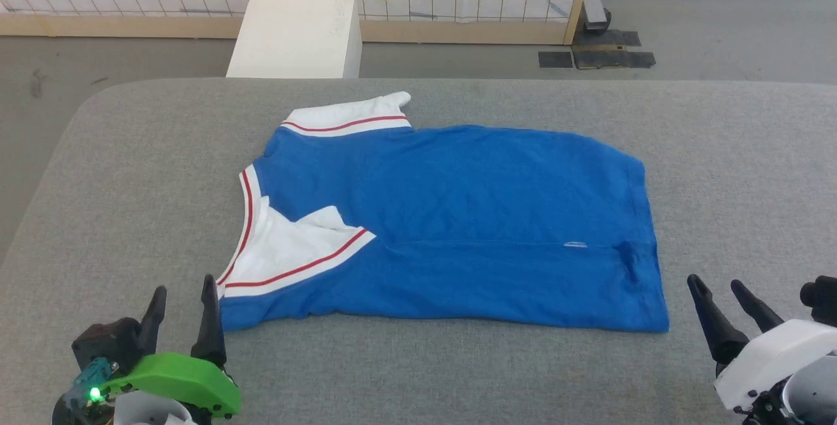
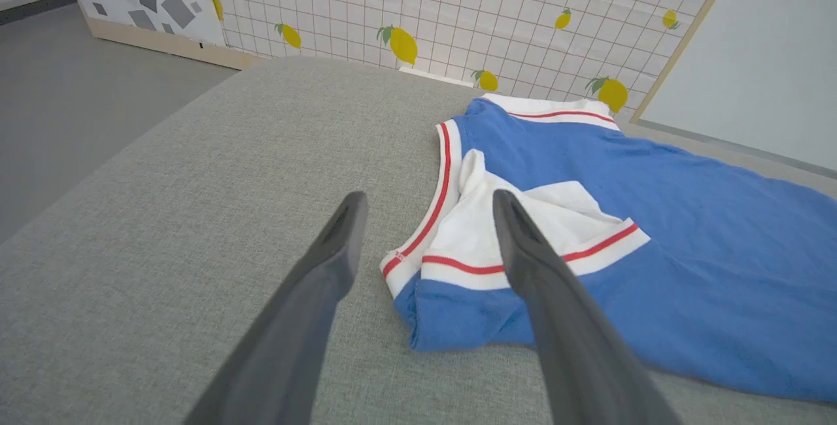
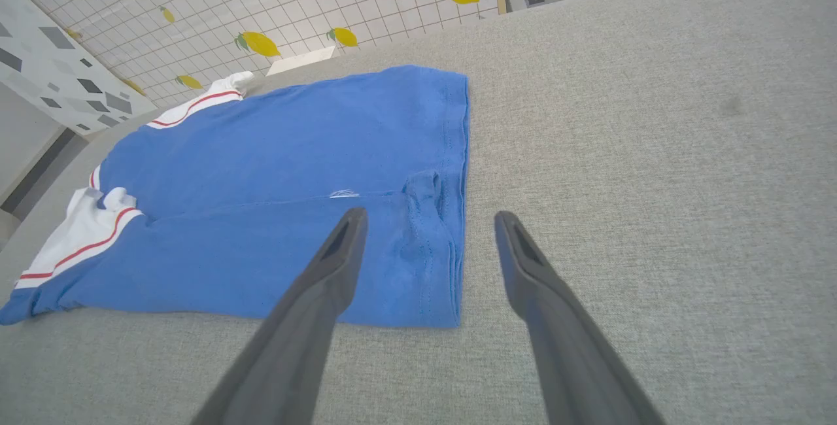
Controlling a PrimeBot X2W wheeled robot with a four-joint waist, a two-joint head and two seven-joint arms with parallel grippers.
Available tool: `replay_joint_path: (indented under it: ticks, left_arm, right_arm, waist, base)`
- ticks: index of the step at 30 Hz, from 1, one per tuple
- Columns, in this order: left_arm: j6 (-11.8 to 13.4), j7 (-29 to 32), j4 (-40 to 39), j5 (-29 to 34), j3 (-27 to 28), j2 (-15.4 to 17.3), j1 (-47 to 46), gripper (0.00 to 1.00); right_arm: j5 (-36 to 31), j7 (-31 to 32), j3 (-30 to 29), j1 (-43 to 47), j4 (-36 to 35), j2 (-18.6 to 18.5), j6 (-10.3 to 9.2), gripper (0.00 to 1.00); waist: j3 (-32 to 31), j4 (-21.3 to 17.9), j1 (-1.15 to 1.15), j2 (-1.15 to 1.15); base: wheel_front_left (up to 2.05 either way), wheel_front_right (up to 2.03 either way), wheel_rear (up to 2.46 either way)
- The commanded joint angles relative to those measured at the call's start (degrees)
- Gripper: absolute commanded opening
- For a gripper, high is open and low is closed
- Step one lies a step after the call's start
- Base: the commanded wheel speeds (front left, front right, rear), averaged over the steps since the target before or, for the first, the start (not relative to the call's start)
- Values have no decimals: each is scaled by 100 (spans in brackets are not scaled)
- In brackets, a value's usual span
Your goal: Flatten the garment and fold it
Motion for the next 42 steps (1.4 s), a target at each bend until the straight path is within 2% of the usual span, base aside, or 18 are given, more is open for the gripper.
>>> replay_joint_path:
  ticks: [1,5,10,16,20,25,26,27,28,32,36,42]
  left_arm:
    - [34,77,56,43,1,24,52,100]
    - [137,992,207,-4,-183,245,-220,100]
    - [268,2820,325,-149,-509,630,-932,100]
    - [230,4573,500,-296,-938,882,-1648,100]
    - [229,5211,634,-340,-1145,922,-1845,100]
    - [218,5482,870,-476,-1233,823,-1847,100]
    - [210,5518,918,-529,-1237,793,-1813,93]
    - [193,5527,932,-582,-1229,761,-1787,36]
    - [180,5505,929,-641,-1202,723,-1760,0]
    - [121,5364,854,-741,-1107,693,-1713,0]
    - [93,5123,644,-811,-954,681,-1691,0]
    - [177,4908,225,-851,-767,779,-1550,0]
  right_arm:
    - [2,-8,4,17,-8,18,-8,100]
    - [3,79,-23,-24,-26,28,-8,100]
    - [12,159,-29,-137,-98,15,-8,100]
    - [23,185,12,-278,-109,-5,-8,100]
    - [17,188,16,-352,-117,-12,-8,100]
    - [2,206,23,-426,-136,-15,-8,100]
    - [-3,214,32,-438,-140,-21,-8,100]
    - [-6,218,35,-446,-146,-24,-8,100]
    - [-16,231,48,-451,-153,-39,-8,100]
    - [-95,386,111,-440,-196,-118,-8,100]
    - [-314,837,205,-433,-286,-219,-8,100]
    - [-917,2166,510,-753,-506,-325,-8,100]
  waist:
    - [27,-19,1,0]
    - [129,-11,1,0]
    - [355,-7,1,0]
    - [629,-95,1,0]
    - [784,-175,1,0]
    - [931,-237,1,0]
    - [951,-244,1,0]
    - [964,-243,1,0]
    - [975,-238,1,0]
    - [962,-184,1,0]
    - [879,-130,1,0]
    - [796,-167,1,0]
  base:
    - [0,0,0]
    - [0,0,0]
    - [0,0,0]
    - [0,0,0]
    - [0,0,0]
    - [0,0,0]
    - [0,0,0]
    - [0,0,0]
    - [0,0,0]
    - [0,0,0]
    - [0,0,0]
    - [0,0,0]
